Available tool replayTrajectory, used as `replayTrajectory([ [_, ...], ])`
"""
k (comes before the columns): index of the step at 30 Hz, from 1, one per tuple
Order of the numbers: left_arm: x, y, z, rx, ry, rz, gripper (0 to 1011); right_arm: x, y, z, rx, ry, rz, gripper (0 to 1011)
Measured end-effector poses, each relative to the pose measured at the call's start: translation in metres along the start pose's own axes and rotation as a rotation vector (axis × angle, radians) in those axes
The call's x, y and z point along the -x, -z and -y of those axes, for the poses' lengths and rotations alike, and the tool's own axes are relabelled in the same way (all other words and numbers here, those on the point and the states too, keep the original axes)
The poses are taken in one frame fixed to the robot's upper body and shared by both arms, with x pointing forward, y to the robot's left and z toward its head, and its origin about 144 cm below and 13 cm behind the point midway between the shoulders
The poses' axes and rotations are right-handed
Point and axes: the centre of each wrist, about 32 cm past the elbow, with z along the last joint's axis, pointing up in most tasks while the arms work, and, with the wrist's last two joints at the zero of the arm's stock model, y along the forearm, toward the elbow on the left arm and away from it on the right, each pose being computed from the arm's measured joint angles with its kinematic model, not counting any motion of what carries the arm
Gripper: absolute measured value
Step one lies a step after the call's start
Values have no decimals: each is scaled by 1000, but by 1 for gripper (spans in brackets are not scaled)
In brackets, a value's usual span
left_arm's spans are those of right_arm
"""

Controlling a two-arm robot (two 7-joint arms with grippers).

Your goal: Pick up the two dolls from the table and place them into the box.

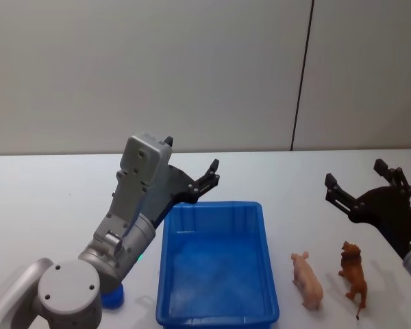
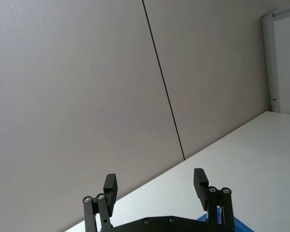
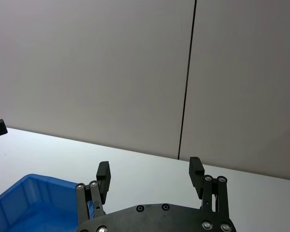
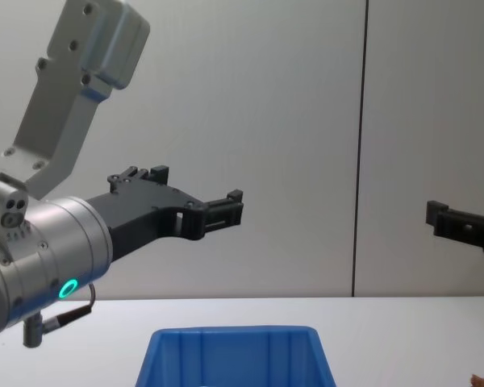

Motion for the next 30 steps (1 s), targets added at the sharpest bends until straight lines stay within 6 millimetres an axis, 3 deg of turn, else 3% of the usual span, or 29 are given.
replayTrajectory([
  [30, 0, 0, 0, 0, 0, 0, 1001, 0, 0, 0, 0, 0, 0, 1001],
])
